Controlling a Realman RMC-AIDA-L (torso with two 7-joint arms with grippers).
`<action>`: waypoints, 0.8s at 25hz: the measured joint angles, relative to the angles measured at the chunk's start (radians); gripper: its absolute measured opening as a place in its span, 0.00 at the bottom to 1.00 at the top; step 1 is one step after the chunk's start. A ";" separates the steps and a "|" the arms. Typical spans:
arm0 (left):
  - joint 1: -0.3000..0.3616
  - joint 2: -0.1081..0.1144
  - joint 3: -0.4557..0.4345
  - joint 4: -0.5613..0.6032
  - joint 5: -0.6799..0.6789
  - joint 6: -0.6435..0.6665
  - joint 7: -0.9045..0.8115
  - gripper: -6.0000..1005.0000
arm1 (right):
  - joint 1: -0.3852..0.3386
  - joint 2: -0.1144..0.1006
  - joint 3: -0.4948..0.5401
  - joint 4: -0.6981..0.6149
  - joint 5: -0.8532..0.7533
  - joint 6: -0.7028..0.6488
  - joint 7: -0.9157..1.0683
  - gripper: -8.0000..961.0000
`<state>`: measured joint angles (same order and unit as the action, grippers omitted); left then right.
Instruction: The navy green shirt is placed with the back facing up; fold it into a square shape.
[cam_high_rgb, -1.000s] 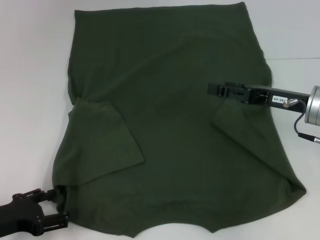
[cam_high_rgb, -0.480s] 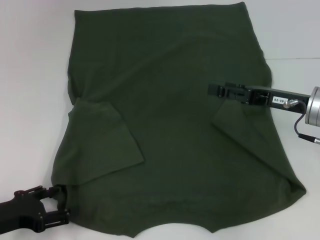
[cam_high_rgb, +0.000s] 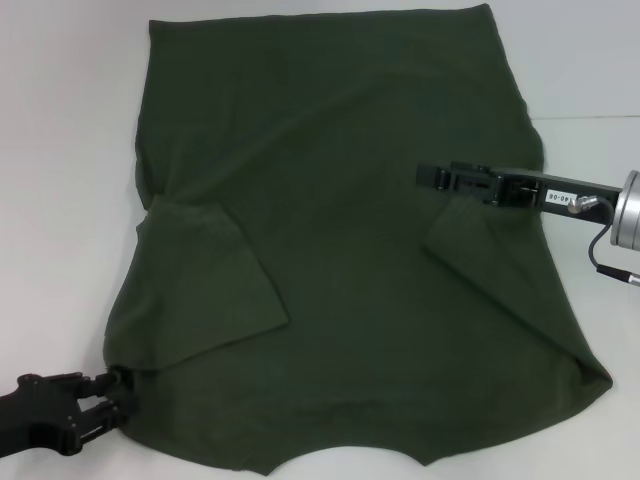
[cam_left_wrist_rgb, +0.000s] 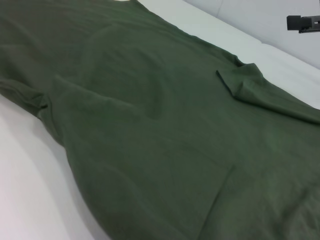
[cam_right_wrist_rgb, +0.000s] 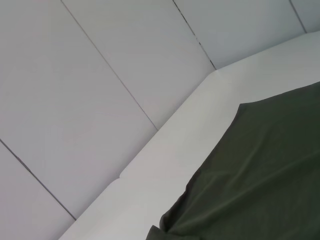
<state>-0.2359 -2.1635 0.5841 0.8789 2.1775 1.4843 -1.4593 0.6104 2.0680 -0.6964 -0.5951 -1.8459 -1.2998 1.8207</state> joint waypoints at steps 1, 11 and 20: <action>0.000 0.000 0.000 0.000 0.000 -0.001 0.000 0.55 | 0.000 0.000 0.000 0.000 0.000 0.000 0.000 0.93; -0.002 -0.001 0.007 -0.001 0.001 -0.017 -0.001 0.15 | -0.001 -0.001 0.000 0.000 0.001 -0.001 0.000 0.93; 0.000 -0.001 -0.002 0.019 0.001 -0.017 -0.022 0.03 | -0.003 -0.005 0.000 0.000 0.000 0.000 0.004 0.92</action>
<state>-0.2356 -2.1645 0.5825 0.8974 2.1783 1.4674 -1.4815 0.6076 2.0627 -0.6965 -0.5951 -1.8462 -1.3001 1.8246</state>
